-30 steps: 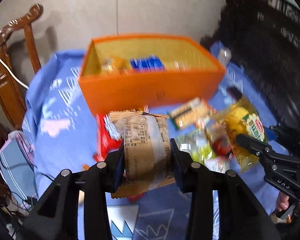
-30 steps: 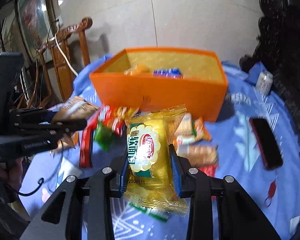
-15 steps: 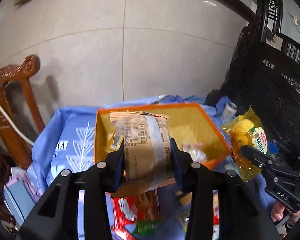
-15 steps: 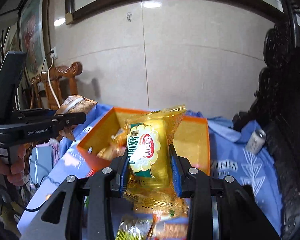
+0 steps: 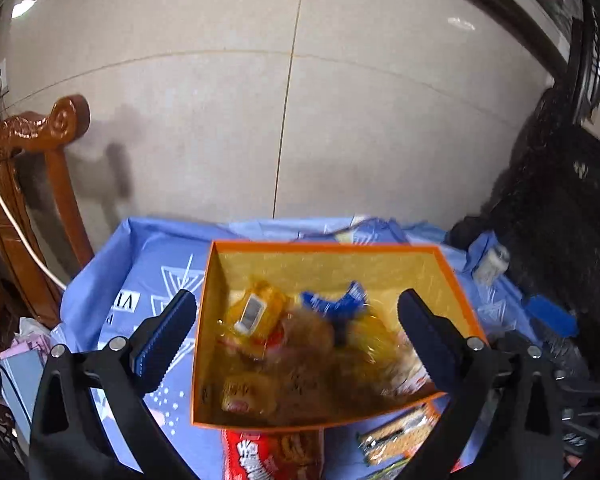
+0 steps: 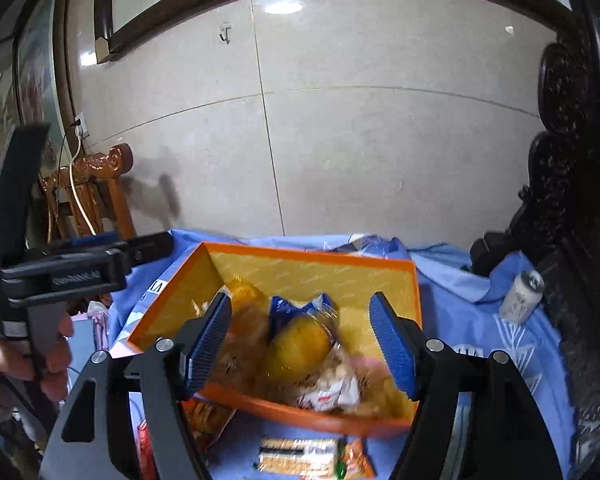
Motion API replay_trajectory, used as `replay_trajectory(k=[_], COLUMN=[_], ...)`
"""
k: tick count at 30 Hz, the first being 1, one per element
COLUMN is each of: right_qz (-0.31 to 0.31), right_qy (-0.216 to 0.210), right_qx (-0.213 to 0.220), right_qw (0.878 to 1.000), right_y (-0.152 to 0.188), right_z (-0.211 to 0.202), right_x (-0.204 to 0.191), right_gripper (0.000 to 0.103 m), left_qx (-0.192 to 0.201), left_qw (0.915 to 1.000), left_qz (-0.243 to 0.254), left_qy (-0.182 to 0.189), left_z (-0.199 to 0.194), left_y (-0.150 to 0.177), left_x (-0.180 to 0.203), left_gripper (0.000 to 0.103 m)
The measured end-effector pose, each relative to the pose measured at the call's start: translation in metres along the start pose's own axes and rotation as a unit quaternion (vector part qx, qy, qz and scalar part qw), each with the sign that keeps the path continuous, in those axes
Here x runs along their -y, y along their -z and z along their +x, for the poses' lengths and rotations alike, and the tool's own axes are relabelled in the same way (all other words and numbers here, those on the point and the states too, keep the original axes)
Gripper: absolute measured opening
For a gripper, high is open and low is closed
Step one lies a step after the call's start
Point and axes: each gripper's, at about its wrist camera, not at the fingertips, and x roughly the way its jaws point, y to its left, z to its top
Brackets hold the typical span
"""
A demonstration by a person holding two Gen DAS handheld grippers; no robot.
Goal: Organize snacks
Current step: 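Carry both bags over the orange box and release them inside, then grasp the clear bag of white buns with the right tool while the left tool grasps the green bag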
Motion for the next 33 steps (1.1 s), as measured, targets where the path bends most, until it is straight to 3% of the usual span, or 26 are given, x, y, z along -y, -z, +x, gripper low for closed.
replay_trajectory(k=[4,8,15,18,23,30,33], right_qz=[-0.001,-0.009,0.023,0.027,0.039,0.022,0.005], right_qy=[-0.013,0.001,0.007,0.006,-0.003,-0.014,0.000], right_qx=[-0.004,-0.012,-0.083,-0.127,-0.180,-0.228,-0.239], right_qw=[1.000,1.000,0.996,0.991,0.983,0.973,0.971], right_y=[0.022,0.052,0.133,0.170,0.208,0.240,0.248], right_z=[-0.026,-0.049,-0.067,-0.062,-0.043,-0.015,-0.004], right_x=[-0.008,-0.013,0.006,0.012,0.008,-0.022,-0.032], right_gripper=[0.073,0.075,0.075,0.075,0.075,0.072,0.057], left_qx=[-0.027,-0.050,-0.098,-0.117,-0.127,-0.141,-0.139], left_qw=[0.9996,0.9987,0.9947,0.9922,0.9914,0.9900,0.9902], left_qz=[0.004,-0.003,-0.001,-0.009,0.015,-0.002,-0.005], left_qy=[0.004,0.012,0.029,0.043,0.031,0.007,-0.004], left_z=[0.001,-0.004,-0.012,-0.019,-0.031,-0.041,-0.042], left_y=[0.026,0.058,0.130,0.160,0.193,0.207,0.205], left_x=[-0.001,0.001,0.015,0.020,0.023,-0.009,-0.022], left_gripper=[0.099,0.099,0.099,0.099,0.099,0.099,0.099])
